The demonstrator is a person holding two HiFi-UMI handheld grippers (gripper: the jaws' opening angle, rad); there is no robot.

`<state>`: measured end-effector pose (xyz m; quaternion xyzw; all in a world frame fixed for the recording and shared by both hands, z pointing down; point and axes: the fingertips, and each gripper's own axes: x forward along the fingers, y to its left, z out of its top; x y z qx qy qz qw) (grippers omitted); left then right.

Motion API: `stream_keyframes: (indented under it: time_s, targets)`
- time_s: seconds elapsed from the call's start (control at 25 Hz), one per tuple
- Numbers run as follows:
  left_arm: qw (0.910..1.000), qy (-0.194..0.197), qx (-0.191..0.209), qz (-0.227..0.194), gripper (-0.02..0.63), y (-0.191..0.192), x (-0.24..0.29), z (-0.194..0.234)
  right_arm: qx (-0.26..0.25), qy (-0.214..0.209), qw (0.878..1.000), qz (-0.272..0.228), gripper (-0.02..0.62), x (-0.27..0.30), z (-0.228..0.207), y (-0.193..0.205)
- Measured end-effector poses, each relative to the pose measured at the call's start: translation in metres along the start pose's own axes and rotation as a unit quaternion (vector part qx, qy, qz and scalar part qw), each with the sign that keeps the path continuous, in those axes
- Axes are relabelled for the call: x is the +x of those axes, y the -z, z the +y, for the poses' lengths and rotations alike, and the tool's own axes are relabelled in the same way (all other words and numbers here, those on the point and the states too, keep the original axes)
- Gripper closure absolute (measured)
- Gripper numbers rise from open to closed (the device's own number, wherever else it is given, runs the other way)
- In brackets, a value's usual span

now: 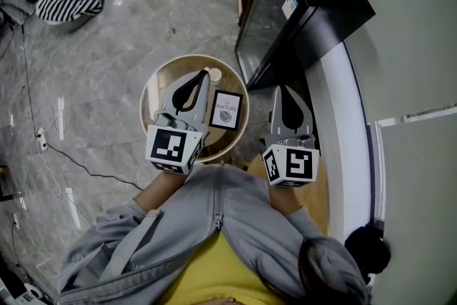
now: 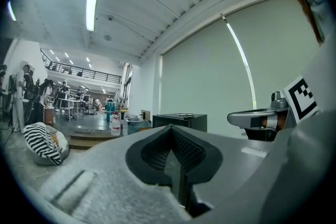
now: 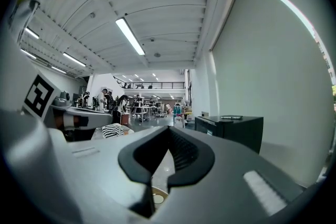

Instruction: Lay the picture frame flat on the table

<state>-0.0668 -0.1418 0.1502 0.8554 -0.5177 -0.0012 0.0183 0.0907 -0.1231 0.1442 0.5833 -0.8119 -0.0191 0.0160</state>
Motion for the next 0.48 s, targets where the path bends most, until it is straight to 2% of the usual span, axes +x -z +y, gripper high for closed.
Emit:
stream_keyframes:
  time_s: [0.48]
  targets:
    - [1.0000, -0.001, -0.001, 0.000, 0.601, -0.0003, 0.0046, -0.0014, 0.003, -0.008, 1.000, 0.001, 0.595, 0.0032, -0.0054, 0.0003]
